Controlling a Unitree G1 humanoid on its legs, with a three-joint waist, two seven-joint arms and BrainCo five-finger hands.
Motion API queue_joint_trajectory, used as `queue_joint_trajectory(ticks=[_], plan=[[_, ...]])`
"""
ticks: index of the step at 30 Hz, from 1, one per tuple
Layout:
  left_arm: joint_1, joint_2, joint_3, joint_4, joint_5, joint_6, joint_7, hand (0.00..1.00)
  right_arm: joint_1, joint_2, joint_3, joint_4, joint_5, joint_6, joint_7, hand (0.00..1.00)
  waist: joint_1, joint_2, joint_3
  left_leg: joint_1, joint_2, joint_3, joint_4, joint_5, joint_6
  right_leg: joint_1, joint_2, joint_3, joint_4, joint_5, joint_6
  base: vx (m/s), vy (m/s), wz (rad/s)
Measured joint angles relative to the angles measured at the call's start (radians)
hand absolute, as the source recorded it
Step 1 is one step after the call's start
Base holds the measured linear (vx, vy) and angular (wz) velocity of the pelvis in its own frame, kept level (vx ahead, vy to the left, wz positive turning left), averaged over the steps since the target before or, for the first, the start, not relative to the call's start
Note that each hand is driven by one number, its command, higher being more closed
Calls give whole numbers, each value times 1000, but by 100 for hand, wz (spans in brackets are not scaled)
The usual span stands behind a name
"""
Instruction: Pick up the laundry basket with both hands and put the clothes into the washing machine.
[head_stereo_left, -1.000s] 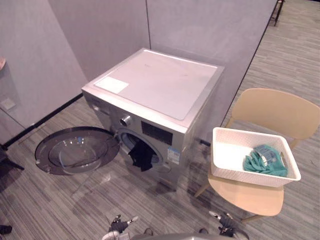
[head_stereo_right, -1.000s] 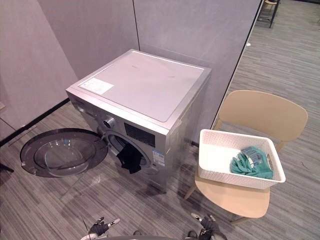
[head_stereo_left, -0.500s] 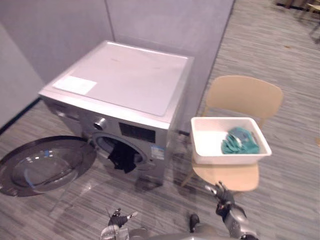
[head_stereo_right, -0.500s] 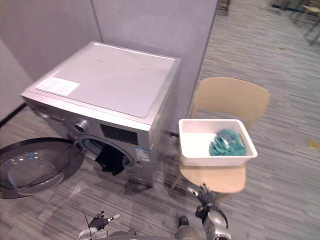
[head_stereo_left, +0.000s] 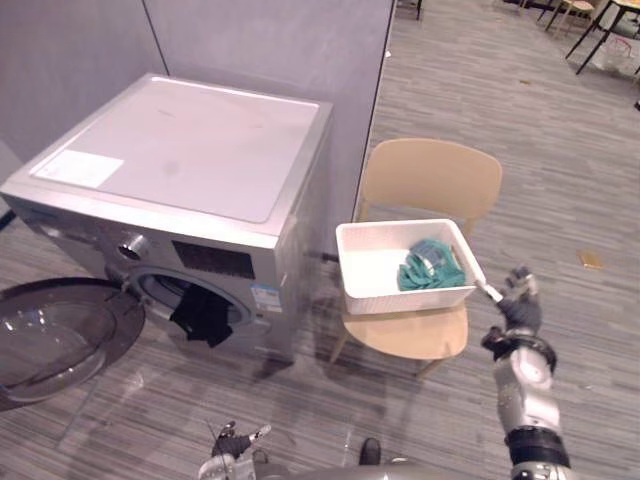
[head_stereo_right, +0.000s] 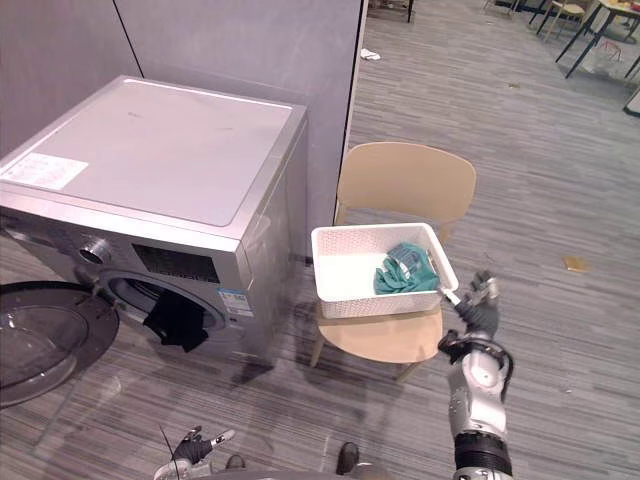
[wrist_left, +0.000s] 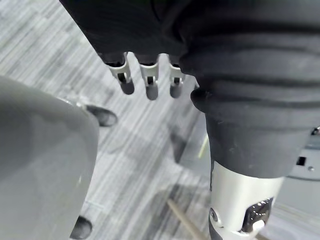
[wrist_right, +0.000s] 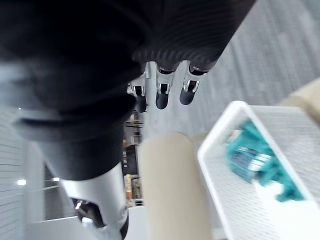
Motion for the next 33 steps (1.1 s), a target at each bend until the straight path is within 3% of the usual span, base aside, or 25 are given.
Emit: queue_joint_trajectory(ticks=[4, 8, 11, 20, 26, 30, 33], plan=[[12, -1, 5, -3, 1, 0, 3, 0, -4, -42, -37, -36, -7, -35, -43, 0, 0, 5, -9, -6, -4, -38, -26, 24, -13, 30, 3, -37, -51, 17, -7, 48, -25, 30], [29, -19, -8, -28, 6, 5, -4, 0, -11, -115, -35, -100, -183, 0, -25, 0, 4, 45, -28, -39, -35, -72, -31, 32, -3, 39, -15, -75, -99, 39, 10, 67, 27, 30], [39, -20, -60, -43, 6, 4, -9, 0, -71, -166, -34, -47, -193, 14, -29, 0, 3, 64, -21, -64, -68, -98, -33, 41, 10, 35, -44, -105, -114, 52, 24, 44, 49, 29], [17, -19, -112, -116, -30, -26, -26, 0, -522, -430, 68, 421, -312, 117, -38, 0, 6, 82, 134, -158, -134, -72, -28, 76, 48, -76, -110, -70, -114, 120, 47, -88, 65, -7], [-5, -21, -113, -133, -86, -44, -27, 0, -736, -555, 205, 543, -459, 174, 10, 0, 6, 85, 213, -200, -139, -46, -22, 85, 59, -146, -127, -41, -87, 136, 51, -86, 28, -13], [-28, -27, -124, -153, -126, -45, -26, 0, -825, -575, 248, 562, -497, 174, 32, 0, 9, 84, 255, -233, -134, -39, -20, 96, 57, -201, -131, -31, -49, 136, 51, -46, 7, -8], [-34, -37, -133, -170, -145, -45, -25, 0, -840, -574, 301, 572, -503, 174, 50, 0, 28, 83, 269, -246, -132, -25, -20, 99, 58, -242, -134, -27, -8, 127, 46, -12, 0, -9]])
